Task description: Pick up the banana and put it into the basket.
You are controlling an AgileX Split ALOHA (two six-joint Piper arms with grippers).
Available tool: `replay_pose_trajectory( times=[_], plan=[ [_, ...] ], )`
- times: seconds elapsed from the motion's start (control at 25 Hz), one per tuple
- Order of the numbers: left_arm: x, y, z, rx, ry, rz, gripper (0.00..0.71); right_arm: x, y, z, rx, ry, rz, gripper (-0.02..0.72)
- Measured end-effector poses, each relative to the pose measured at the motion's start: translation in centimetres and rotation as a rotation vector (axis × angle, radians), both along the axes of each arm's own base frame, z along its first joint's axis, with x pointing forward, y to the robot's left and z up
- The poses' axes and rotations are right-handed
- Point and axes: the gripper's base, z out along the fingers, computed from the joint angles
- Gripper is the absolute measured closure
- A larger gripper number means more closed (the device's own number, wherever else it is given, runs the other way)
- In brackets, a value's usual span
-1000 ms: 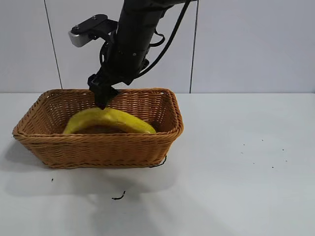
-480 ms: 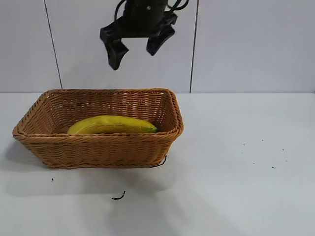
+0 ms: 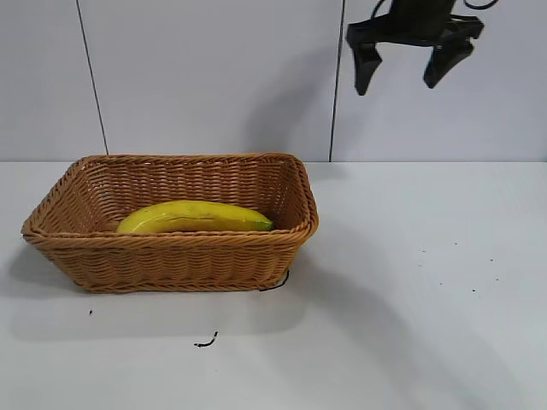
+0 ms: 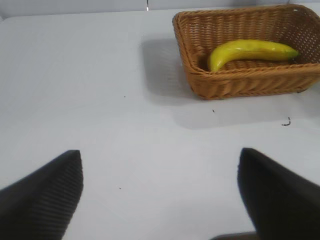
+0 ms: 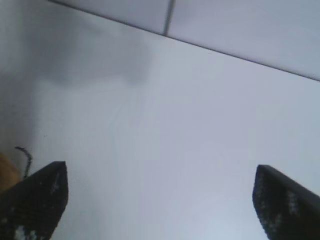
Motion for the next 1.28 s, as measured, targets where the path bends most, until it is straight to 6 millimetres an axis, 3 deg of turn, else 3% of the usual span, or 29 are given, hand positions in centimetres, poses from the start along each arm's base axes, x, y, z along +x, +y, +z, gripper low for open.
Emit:
replay_pose_trajectory(
  times=[0.12,0.24,0.44,0.64,0.84,1.28],
  plan=[
    [0.0,0.0,0.0,0.000,0.000,0.000,0.075,0.2,-3.6,0.0,0.008,0.001,-0.071,0.014],
    [0.0,0.0,0.0,0.000,0.000,0.000,0.075,0.3,-5.8,0.0,0.028,0.003,-0.115,0.014],
    [0.0,0.0,0.0,0.000,0.000,0.000,0.075,-0.1,-6.2,-0.3,0.048,0.026,-0.108,0.014],
    [0.0,0.0,0.0,0.000,0.000,0.000,0.075,-2.9,-6.1,-1.3,0.049,0.146,-0.095,0.014],
    [0.0,0.0,0.0,0.000,0.000,0.000,0.075,-8.7,-5.8,-0.6,0.058,0.260,-0.075,0.014],
    [0.0,0.0,0.0,0.000,0.000,0.000,0.075,-27.4,-5.3,-0.8,0.062,0.446,-0.061,0.014]
  ],
)
